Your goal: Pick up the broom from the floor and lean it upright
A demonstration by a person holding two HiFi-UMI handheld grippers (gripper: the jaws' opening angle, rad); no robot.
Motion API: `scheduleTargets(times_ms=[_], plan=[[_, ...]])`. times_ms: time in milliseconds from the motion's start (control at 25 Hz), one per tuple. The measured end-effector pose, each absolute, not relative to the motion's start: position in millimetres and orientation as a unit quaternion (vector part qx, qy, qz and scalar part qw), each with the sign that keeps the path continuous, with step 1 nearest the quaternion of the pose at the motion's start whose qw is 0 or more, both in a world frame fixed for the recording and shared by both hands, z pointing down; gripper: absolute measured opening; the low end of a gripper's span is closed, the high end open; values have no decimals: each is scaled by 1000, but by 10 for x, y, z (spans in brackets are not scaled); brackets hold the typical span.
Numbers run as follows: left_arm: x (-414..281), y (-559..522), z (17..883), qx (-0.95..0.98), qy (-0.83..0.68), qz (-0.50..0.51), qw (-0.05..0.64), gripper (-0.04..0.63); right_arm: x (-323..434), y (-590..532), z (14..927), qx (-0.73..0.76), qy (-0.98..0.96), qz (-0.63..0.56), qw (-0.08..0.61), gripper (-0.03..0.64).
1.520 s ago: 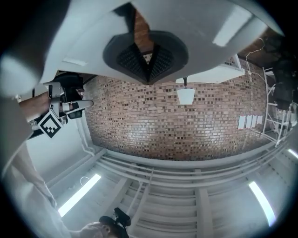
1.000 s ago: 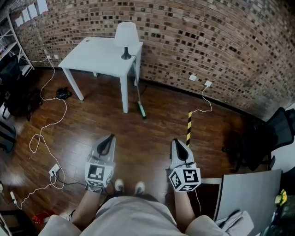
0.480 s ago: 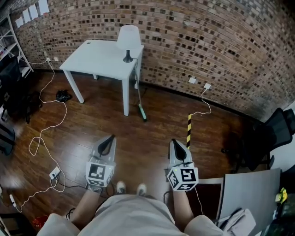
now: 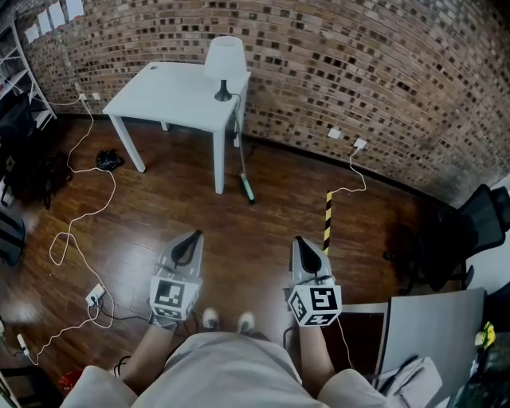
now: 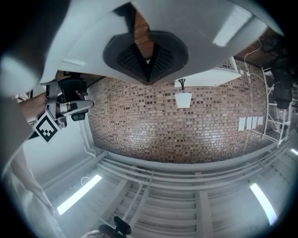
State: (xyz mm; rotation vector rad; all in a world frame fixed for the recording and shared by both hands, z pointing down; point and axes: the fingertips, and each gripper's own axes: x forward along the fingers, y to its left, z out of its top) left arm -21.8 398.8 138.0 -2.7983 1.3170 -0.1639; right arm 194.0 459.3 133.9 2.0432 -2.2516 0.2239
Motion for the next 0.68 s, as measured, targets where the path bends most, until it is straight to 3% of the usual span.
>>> scheduleTargets(times_ms=[680], plan=[[-251,3870,1360,-905,421,-56,21,0,1851,4468,1282,670,-738,60,57,11]])
